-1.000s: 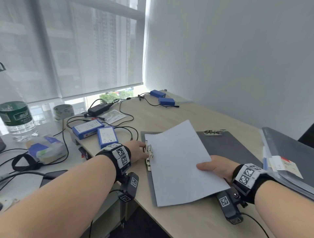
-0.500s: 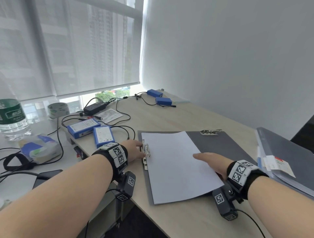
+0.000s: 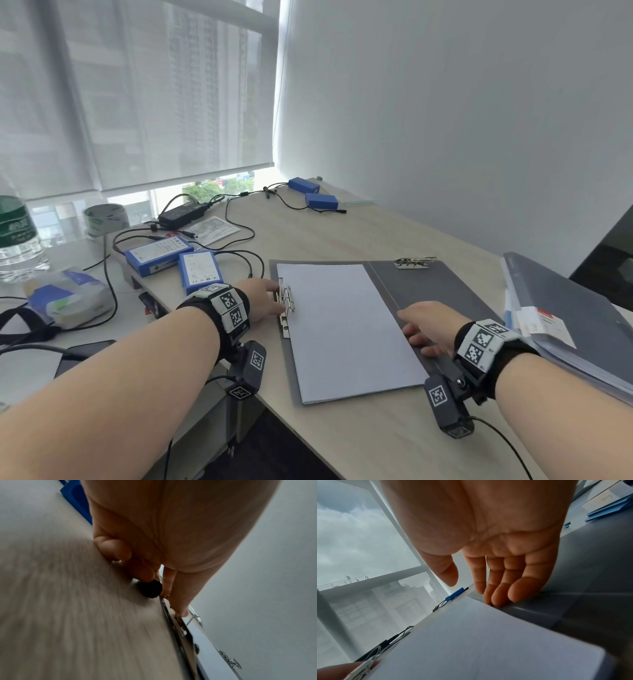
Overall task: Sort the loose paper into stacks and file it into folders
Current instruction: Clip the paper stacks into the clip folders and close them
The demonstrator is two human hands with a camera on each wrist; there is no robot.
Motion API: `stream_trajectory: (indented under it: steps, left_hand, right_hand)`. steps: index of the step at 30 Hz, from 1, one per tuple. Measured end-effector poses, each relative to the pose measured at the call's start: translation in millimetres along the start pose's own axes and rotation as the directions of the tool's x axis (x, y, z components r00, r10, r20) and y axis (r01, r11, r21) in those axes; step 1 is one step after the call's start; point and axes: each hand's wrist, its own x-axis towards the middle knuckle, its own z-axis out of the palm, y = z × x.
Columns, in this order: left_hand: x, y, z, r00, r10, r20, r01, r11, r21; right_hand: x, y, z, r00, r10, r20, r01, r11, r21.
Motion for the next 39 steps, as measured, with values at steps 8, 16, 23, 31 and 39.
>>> stream_trajectory:
  steps: [8,16,23,31,39]
  left_hand:
    - [-1,1,-1,1.000,-0.008,0.002,0.008,1.000,0.008]
    - [3,0,0,1.000,-0.027,-0.008,0.027,1.000,0.015]
    - [-2,2,-2,0.999,-0.020,-0.028,0.021,0.999,0.025]
    - [-16,-3,-3,0.998,0.038,-0.052,-0.053,0.944,-0.324]
    - [-27,-5,-8,0.999,0.000,-0.037,-0.017,0.885,-0.465]
  right_hand:
    - [-5,1,-3,1.000,-0.001,0.029,-0.003,0.990,0.141]
    - [-8,9,-10,0.999,-0.032,0.044,0.022,0.977,0.212]
    - [-13,18,-15,0.996,-0.061,0.059,0.046,0.972,0.231]
    - [-15,32,-13,0.995,-0.086,0.058,0.060,0.934,0.353]
    - [-18,35,-10,0.992,-0.116,0.042,0.093,0.927,0.364]
